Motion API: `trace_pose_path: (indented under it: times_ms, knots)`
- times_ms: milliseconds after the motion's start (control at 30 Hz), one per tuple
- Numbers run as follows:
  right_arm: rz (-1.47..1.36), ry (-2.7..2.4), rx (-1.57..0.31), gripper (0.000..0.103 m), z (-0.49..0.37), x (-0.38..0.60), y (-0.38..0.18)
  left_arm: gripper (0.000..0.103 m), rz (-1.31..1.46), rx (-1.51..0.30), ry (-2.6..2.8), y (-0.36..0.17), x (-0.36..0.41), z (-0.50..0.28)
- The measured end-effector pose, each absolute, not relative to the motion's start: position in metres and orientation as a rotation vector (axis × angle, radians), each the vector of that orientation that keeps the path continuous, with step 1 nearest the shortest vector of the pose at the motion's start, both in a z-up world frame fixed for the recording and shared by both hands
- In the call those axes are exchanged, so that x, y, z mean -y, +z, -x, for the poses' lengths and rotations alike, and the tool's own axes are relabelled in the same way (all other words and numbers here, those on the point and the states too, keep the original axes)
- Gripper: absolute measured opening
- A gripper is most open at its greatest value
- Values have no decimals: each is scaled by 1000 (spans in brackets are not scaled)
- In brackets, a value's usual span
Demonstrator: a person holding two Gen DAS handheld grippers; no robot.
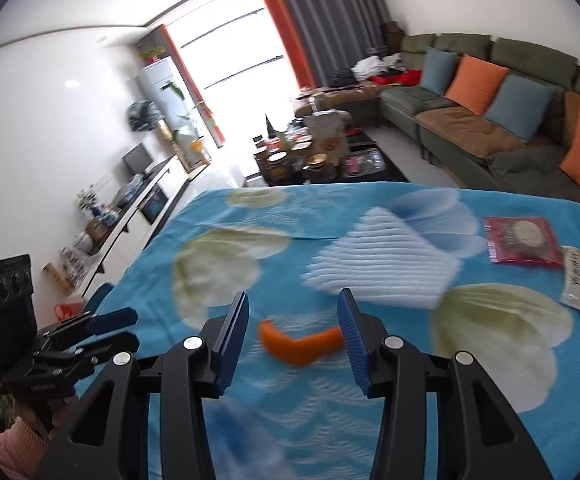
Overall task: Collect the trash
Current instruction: 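Move both tools back over the table toward the orange peel and foam net, then grasp the orange peel with the left tool while the right tool grasps the white foam net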
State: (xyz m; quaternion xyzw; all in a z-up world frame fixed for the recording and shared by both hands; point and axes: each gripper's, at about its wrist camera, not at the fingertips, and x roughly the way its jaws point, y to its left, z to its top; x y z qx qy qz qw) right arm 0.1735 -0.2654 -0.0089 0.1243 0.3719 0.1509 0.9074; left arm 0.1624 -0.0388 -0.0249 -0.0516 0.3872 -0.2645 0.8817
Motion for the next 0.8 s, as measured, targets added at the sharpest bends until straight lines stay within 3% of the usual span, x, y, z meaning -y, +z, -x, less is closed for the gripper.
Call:
trace_pose_path:
  times_ms: [233, 467, 567, 633, 700, 800]
  knots:
    - [-314, 218, -803, 59, -200, 301, -29, 62, 48, -871, -577, -34, 88, -188]
    - [-394, 216, -850, 59, -221, 319, -53, 61, 40, -971, -589, -53, 111, -212]
    - [-415, 225, -859, 52, -223, 320, -58, 57, 32, -991, -595, -58, 116, -213]
    - [-415, 228, -859, 34, -223, 320, -59, 53, 26, -987, -610, -58, 120, -212]
    - [-421, 234, -858, 28, -222, 321, -59, 46, 29, -993, -624, -58, 124, -211]
    - [-418, 245, -848, 16, -220, 320, -58, 44, 18, -988, -628, -58, 128, -209]
